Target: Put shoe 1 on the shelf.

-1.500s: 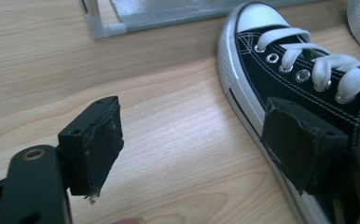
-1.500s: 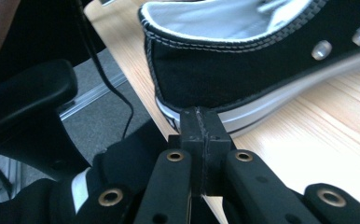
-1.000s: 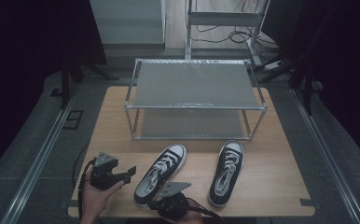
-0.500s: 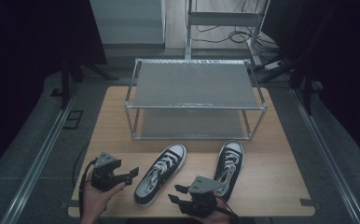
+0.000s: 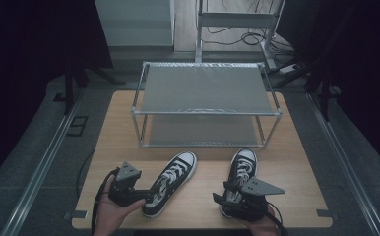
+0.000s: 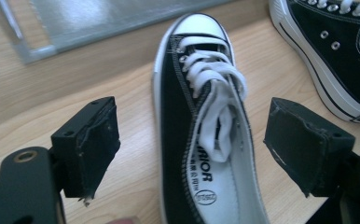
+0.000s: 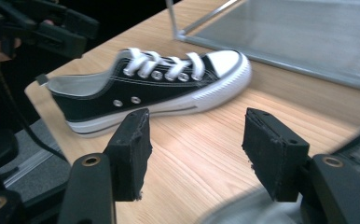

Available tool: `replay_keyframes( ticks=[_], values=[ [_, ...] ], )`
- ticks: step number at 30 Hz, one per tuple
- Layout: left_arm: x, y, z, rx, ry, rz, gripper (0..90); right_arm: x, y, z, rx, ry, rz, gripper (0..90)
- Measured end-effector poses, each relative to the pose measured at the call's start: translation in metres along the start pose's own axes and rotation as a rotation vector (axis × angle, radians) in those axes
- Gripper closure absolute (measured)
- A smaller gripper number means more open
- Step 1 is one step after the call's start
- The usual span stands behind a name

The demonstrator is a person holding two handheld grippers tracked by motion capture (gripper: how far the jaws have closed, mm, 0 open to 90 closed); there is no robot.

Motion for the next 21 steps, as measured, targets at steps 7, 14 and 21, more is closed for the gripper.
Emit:
replay_keyframes(
  ticks=[7, 14, 21],
  values=[
    [0.001, -0.014, 0.017, 0.032, 0.066, 0.024, 16.9, 0.006, -0.021, -0.011, 0.050, -0.013, 0.045, 41.6],
    [-0.006, -0.020, 0.038, 0.015, 0.142, 0.040, 14.2, 0.003, -0.025, -0.021, 0.074, -0.047, 0.052, 41.6],
    [-0.015, -0.019, 0.054, -0.006, 0.222, 0.049, 11.9, 0.003, -0.025, -0.023, 0.077, -0.047, 0.055, 41.6]
  ],
)
Point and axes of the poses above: each handheld gripper's, and its own axes: z roughly forward along the jaws, x roughly out of its underside, y roughly to its left, the point moved 3 cm from there along z, roughly forward along the jaws
